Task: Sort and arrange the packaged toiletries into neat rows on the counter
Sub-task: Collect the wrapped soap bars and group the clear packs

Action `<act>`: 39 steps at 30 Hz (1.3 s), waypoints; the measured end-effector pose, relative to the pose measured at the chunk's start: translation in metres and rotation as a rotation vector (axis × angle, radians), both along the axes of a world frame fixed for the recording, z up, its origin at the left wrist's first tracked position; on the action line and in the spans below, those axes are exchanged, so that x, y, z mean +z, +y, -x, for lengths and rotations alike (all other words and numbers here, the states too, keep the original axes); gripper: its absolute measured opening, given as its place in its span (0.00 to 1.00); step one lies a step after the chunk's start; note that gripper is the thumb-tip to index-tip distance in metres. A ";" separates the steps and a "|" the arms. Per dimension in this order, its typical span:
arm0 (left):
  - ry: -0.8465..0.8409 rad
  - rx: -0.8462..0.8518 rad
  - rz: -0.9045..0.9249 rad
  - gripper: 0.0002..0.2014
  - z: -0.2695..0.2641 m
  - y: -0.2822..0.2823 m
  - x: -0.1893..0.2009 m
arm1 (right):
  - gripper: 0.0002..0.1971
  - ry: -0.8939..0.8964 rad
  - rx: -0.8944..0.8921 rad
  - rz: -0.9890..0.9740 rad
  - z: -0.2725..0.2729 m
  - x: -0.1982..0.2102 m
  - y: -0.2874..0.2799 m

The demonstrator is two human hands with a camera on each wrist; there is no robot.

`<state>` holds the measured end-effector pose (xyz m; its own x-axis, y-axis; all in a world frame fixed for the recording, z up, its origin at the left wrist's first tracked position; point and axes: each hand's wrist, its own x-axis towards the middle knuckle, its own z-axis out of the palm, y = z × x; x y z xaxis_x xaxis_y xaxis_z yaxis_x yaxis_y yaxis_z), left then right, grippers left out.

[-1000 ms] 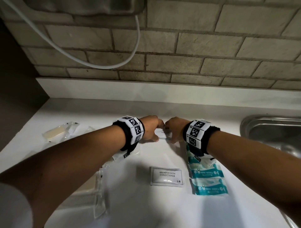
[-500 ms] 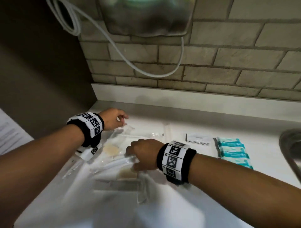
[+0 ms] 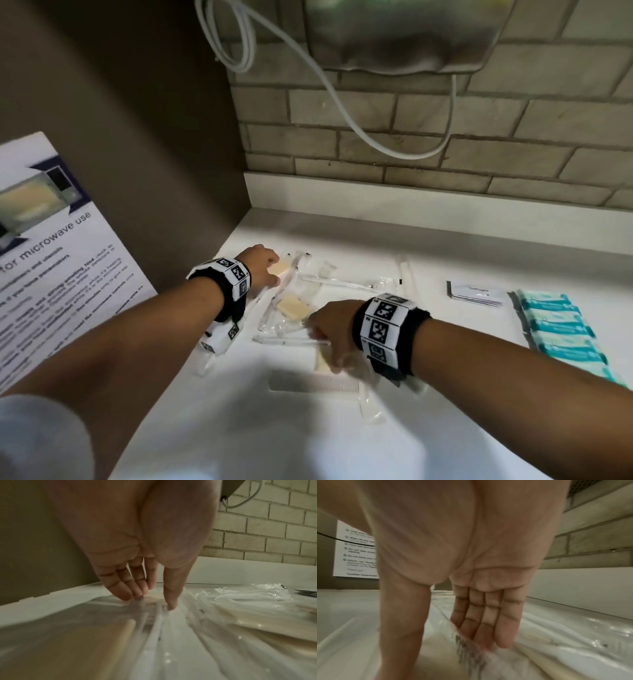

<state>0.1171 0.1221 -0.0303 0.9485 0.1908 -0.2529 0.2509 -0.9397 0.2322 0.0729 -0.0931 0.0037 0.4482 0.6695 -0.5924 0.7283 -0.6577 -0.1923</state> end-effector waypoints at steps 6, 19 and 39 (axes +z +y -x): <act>-0.017 0.076 0.052 0.25 0.000 -0.001 -0.003 | 0.11 -0.047 -0.067 0.024 -0.005 -0.011 0.009; -0.094 0.090 0.286 0.19 0.005 0.010 -0.003 | 0.17 -0.118 -0.180 -0.077 -0.004 0.006 0.005; 0.155 -0.175 0.452 0.34 0.041 -0.017 0.008 | 0.24 -0.112 -0.249 -0.276 -0.014 0.012 -0.014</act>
<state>0.0757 0.1055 -0.0225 0.9013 -0.1283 -0.4137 0.1627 -0.7849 0.5979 0.0864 -0.1067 0.0156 0.6688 0.6593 -0.3436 0.5794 -0.7518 -0.3148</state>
